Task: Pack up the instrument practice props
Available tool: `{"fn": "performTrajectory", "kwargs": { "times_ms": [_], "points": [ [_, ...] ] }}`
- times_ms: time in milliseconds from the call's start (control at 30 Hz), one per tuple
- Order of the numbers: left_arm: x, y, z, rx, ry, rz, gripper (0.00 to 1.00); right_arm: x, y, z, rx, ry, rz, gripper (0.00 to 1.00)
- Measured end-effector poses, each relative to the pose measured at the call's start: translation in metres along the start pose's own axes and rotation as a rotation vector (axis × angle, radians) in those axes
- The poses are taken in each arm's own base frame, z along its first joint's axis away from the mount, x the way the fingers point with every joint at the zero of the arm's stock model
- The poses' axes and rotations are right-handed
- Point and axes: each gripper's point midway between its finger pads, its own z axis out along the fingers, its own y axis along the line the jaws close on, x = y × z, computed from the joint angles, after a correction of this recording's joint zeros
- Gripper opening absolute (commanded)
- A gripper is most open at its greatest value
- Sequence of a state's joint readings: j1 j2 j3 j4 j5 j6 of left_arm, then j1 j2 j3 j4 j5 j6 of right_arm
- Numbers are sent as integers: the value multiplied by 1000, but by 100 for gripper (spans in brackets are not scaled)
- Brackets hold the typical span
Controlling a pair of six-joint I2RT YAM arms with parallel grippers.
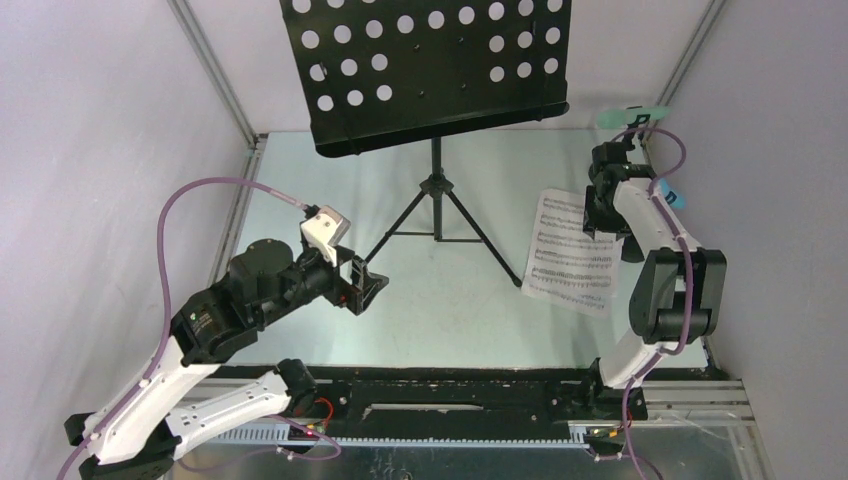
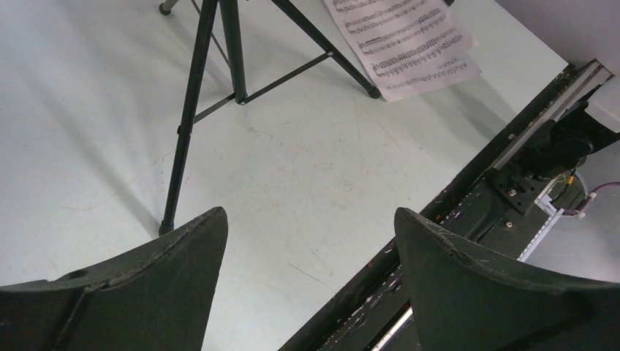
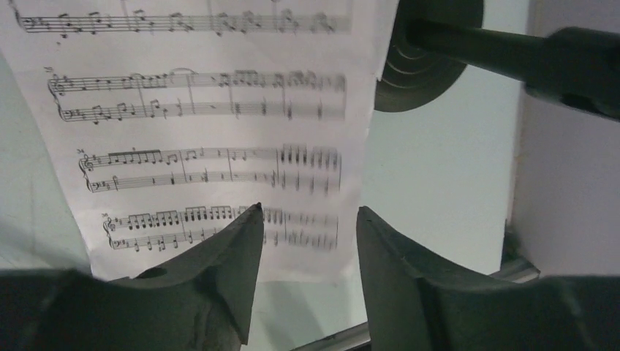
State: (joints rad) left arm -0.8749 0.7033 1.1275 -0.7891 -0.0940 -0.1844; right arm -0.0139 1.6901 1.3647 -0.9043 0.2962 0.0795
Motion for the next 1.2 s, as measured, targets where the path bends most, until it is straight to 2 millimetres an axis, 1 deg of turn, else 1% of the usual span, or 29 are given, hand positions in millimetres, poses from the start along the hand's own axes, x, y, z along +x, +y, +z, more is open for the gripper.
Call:
{"fn": "performTrajectory", "kwargs": {
  "times_ms": [67, 167, 300, 433, 500, 567, 633, 733, 833, 900, 1067, 1200],
  "points": [
    [0, 0, 0, -1, -1, 0, 93, -2, -4, -9, 8, -20, 7, 72],
    [-1, 1, -1, -8, -5, -1, 94, -10, -10, -31, 7, -80, 39, 78],
    [-2, 3, -5, -17, -21, -10, 94, -26, -17, -75, -27, -217, 104, 79],
    [-4, 10, -10, -54, -47, -31, 96, -32, -19, -132, -139, -396, 181, 78],
    [-1, 16, -11, -84, -54, -41, 97, -32, -15, -159, -225, -496, 211, 78],
    [2, 22, -11, -116, -59, -54, 98, -27, -8, -183, -315, -579, 226, 78],
    [5, 28, -10, -147, -71, -65, 100, -18, 5, -203, -423, -650, 221, 78],
    [5, 35, -8, -183, -108, -85, 100, -5, 27, -222, -574, -708, 195, 78],
    [7, 39, -1, -196, -166, -104, 100, 11, 47, -231, -708, -738, 169, 78],
    [7, 39, 7, -192, -219, -119, 100, 25, 60, -235, -797, -747, 149, 78],
    [9, 37, 37, -166, -348, -161, 100, 58, 83, -247, -974, -785, 94, 78],
    [4, 34, 65, -145, -436, -170, 100, 79, 92, -259, -1072, -818, 51, 78]
  ]
}}
